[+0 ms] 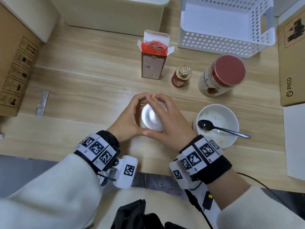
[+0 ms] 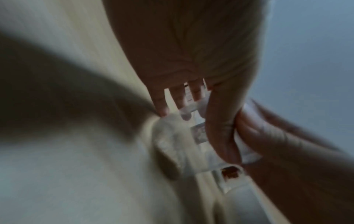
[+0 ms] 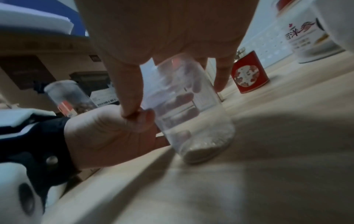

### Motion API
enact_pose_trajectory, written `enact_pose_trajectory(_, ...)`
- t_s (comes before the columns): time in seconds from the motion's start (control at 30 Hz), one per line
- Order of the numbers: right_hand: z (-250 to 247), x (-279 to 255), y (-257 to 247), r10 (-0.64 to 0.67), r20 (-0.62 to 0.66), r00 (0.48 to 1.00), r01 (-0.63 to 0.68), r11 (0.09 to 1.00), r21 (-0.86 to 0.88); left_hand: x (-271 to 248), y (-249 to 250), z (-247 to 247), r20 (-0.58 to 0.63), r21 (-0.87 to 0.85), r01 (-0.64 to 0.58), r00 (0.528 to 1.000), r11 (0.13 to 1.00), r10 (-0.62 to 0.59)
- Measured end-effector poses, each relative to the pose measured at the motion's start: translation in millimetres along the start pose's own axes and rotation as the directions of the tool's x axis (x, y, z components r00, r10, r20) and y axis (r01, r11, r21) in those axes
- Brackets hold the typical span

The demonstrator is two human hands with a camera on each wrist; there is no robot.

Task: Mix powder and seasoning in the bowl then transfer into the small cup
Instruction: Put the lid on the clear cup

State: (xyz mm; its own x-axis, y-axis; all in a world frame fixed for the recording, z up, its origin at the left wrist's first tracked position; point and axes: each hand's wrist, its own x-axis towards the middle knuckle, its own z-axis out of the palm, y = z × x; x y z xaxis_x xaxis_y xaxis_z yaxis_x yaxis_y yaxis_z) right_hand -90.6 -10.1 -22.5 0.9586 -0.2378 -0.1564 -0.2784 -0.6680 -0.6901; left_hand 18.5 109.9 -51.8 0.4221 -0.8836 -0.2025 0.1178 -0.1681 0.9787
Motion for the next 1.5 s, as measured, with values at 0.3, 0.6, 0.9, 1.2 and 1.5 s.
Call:
enact_pose_trajectory(0.3,-3,-6,9,0.005,-0.097,0.995,0.004,0.996,0.09,14,-2,6,0.105,0.102,0.066,0.992,0.993,-0.077)
enact_pose_trajectory(0.6,-3,-4,7,-0.032,-0.059,0.998,0.032,0.999,-0.001,16,-6,5,0.139,0.114,0.039,0.989,0.993,-0.055)
enact_pose_trajectory(0.9,1,-4,5,-0.004,-0.074,0.997,0.002,1.0,-0.026,16,-6,6,0.152,0.116,0.045,0.986,0.992,-0.062)
enact_pose_trajectory(1.2,18,1,3,-0.025,-0.184,0.983,-0.021,0.969,-0.246,19,-12,4,0.147,0.153,0.09,0.983,0.984,-0.112)
enact_pose_trajectory(1.5,16,2,6,-0.019,-0.182,0.983,0.0,0.994,-0.106,18,-9,2,0.152,0.192,0.062,0.984,0.979,-0.092)
